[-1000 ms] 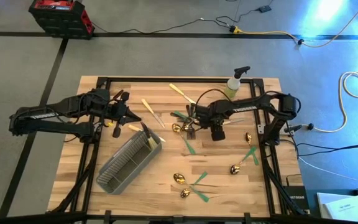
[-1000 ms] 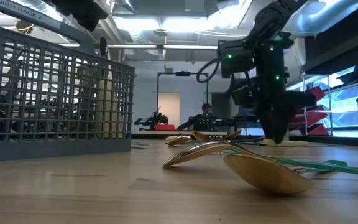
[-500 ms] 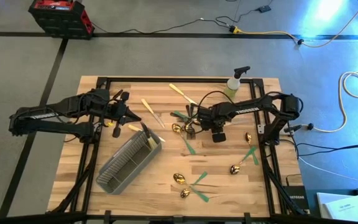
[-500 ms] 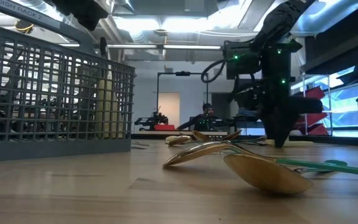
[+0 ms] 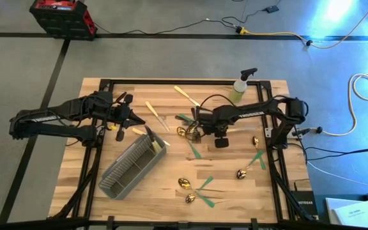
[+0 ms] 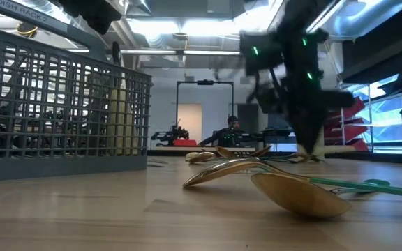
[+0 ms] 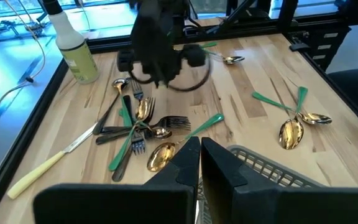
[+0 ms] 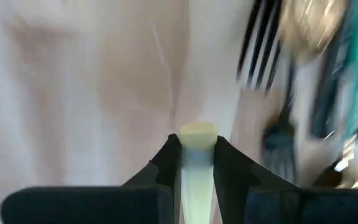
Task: Sort silverware
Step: Put the table knife into the silverware tray
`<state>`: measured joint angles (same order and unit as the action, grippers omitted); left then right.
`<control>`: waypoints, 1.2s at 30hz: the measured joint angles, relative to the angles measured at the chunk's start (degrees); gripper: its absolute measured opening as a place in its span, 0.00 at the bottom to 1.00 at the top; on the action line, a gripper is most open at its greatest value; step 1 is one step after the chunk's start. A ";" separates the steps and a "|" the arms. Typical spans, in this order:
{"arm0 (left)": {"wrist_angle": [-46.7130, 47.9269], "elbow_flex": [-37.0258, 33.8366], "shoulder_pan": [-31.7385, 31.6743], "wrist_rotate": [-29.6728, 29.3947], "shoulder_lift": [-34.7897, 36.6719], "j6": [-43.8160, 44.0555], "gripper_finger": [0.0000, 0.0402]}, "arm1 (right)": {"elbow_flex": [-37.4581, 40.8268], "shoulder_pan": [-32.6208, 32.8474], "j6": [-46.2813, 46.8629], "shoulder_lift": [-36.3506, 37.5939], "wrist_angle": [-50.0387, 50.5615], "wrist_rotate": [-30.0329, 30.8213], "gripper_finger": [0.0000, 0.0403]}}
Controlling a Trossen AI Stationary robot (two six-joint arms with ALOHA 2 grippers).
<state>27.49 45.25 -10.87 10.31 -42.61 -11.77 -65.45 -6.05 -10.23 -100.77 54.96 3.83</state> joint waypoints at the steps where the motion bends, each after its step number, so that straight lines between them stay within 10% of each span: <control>1: 0.00 0.00 0.00 0.00 0.00 0.00 0.00 | -1.57 1.02 0.73 0.00 1.57 -0.02 0.11; 17: 0.15 0.00 0.00 0.00 0.00 0.00 0.00 | -32.60 15.91 13.50 5.15 -4.58 13.38 0.11; 22: 0.17 0.00 0.00 0.00 -0.01 -0.03 0.00 | -30.38 20.08 14.59 9.35 -23.16 23.07 0.11; 36: 0.17 0.00 0.00 0.00 -0.02 -0.15 0.00 | -10.79 24.42 15.24 9.22 -52.03 25.09 0.11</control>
<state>27.66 45.25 -10.87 10.31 -42.63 -11.92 -76.24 18.37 5.02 -91.55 2.93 28.92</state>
